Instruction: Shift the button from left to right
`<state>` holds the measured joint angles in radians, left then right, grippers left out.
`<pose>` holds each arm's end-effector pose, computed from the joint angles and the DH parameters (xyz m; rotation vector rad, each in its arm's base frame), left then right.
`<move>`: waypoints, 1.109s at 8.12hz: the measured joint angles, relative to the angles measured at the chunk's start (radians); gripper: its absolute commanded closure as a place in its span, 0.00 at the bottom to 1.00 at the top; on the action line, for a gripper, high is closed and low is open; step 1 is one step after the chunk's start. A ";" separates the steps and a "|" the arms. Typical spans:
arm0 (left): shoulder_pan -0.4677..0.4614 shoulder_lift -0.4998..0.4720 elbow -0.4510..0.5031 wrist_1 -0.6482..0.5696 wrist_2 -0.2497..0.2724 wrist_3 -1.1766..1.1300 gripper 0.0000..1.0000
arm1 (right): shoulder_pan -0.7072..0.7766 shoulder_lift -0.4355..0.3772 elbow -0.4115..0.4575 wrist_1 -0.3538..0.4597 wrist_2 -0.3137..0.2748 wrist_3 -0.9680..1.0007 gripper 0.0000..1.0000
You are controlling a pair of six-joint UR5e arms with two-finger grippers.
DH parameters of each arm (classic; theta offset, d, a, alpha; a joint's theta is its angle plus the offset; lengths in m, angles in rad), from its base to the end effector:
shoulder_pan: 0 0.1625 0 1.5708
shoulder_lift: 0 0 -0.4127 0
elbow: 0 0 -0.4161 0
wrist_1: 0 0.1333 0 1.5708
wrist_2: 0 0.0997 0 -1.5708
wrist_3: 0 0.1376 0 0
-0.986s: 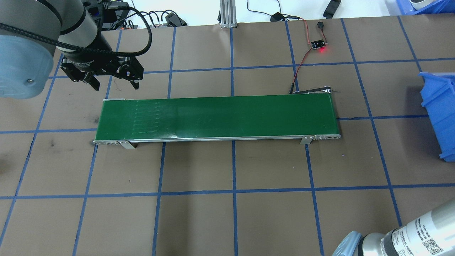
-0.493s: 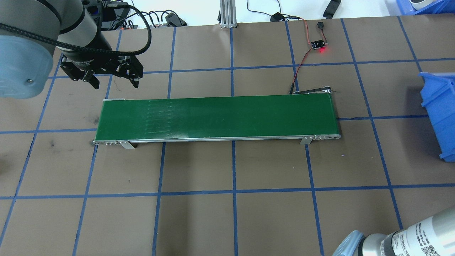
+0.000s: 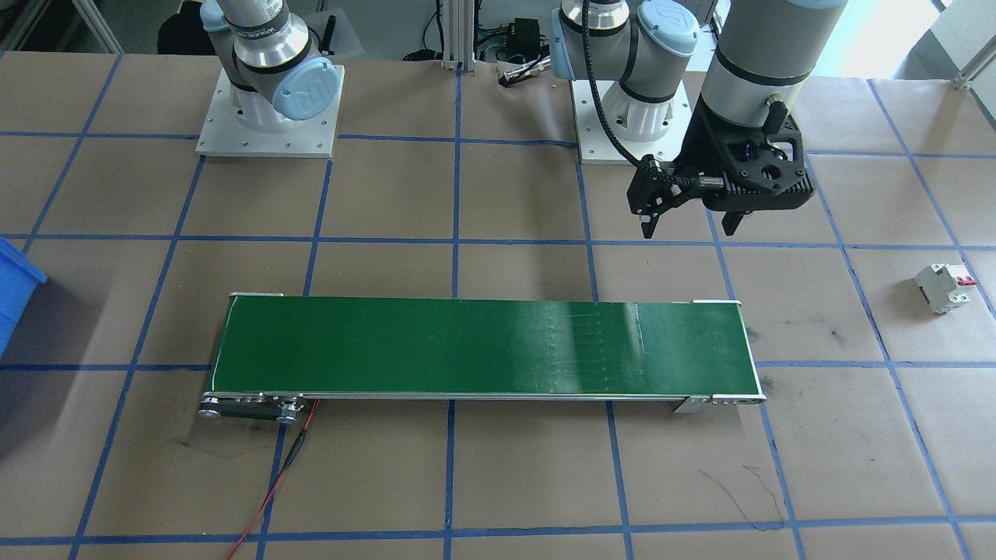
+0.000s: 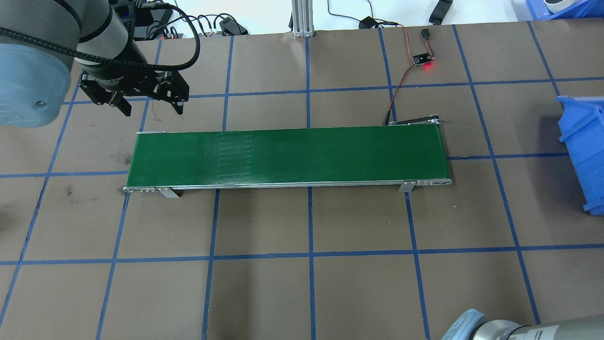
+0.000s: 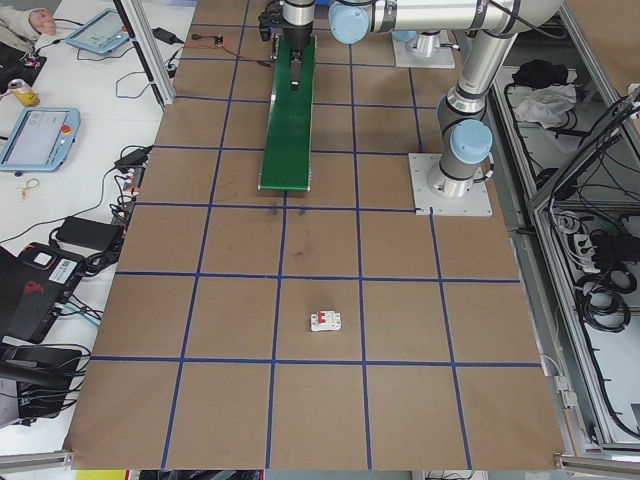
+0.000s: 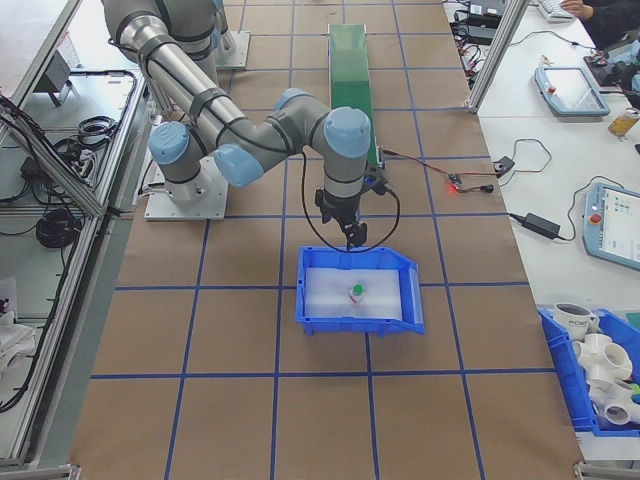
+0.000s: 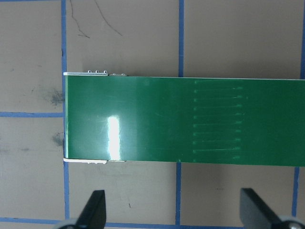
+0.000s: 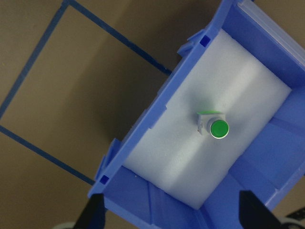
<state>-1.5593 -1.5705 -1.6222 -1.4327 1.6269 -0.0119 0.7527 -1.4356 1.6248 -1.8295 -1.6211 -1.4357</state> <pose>-0.1195 -0.5281 0.4257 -0.0398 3.0824 -0.1342 -0.3320 -0.4842 0.3630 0.9266 -2.9134 -0.0238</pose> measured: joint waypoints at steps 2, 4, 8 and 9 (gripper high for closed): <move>0.005 -0.011 -0.002 0.000 0.000 0.003 0.00 | 0.099 -0.089 -0.004 0.096 0.009 0.166 0.00; 0.006 -0.013 -0.004 0.000 -0.001 0.005 0.00 | 0.235 -0.156 -0.005 0.200 0.012 0.462 0.00; 0.007 -0.013 -0.001 0.000 0.000 0.007 0.00 | 0.600 -0.199 -0.009 0.286 0.018 1.083 0.00; 0.007 -0.013 0.000 0.000 0.001 0.007 0.00 | 0.690 -0.195 -0.009 0.286 0.042 1.218 0.00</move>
<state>-1.5524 -1.5831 -1.6218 -1.4327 1.6275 -0.0048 1.4424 -1.6309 1.6156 -1.5435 -1.5792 -0.2173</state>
